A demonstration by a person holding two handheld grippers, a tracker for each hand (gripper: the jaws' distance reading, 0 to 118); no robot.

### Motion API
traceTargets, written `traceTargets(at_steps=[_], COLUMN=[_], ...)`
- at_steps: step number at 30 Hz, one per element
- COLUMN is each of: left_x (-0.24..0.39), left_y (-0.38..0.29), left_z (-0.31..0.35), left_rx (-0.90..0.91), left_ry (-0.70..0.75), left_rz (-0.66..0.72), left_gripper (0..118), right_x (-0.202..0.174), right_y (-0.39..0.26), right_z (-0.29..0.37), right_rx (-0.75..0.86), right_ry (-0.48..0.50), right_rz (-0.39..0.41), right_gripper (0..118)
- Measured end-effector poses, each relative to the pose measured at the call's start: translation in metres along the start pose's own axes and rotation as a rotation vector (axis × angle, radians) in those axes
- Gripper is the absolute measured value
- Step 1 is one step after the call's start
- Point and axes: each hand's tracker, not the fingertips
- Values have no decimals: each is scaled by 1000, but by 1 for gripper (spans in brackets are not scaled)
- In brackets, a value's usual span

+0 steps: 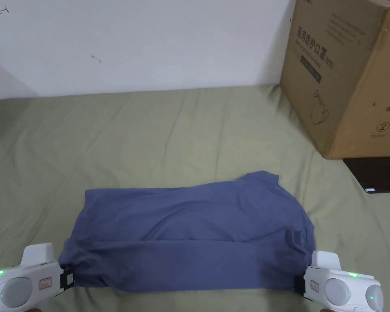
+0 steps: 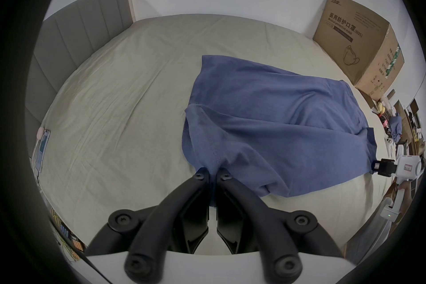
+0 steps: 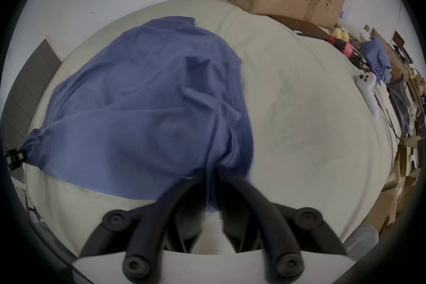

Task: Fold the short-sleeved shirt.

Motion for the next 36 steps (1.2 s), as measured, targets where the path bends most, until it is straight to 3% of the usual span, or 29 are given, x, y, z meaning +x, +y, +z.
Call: traceTargets(at_steps=[2,6,15,18,24,30,32,34,35,36], left_x=[-2,-12,-31,-28,-29,-14,-12,-8,-6,1], left_y=[-1,-6,-43,-70,-98,-91,-85,-76,-69,-62], left_z=[0,3,27,34,4,0,6,23,35,51], left_rx=[-3,0,-40,-75,-149,-183,-188,-139,-87,-23], left_ry=[5,5,-27,-26,10,68,88,65,26,-8], left_rz=[7,38,68,65,68,50,71,99,117,130], left_gripper=[1,1,1,1,1,3,30,67,85,95], right_x=[-14,-4,21,26,28,31,27,20,17,13], right_y=[0,3,-18,-35,-63,-63,-55,-44,-36,-26], right_z=[19,50,100,99,66,59,71,91,105,119], right_rx=[22,102,133,93,-51,-51,-38,50,107,160], right_ry=[-57,-13,8,-1,-7,-23,-38,-29,0,26], right_rz=[63,6,14,16,-61,-85,-69,-28,-14,-7], right_gripper=[8,8,8,8,8,9,18,53,77,88])
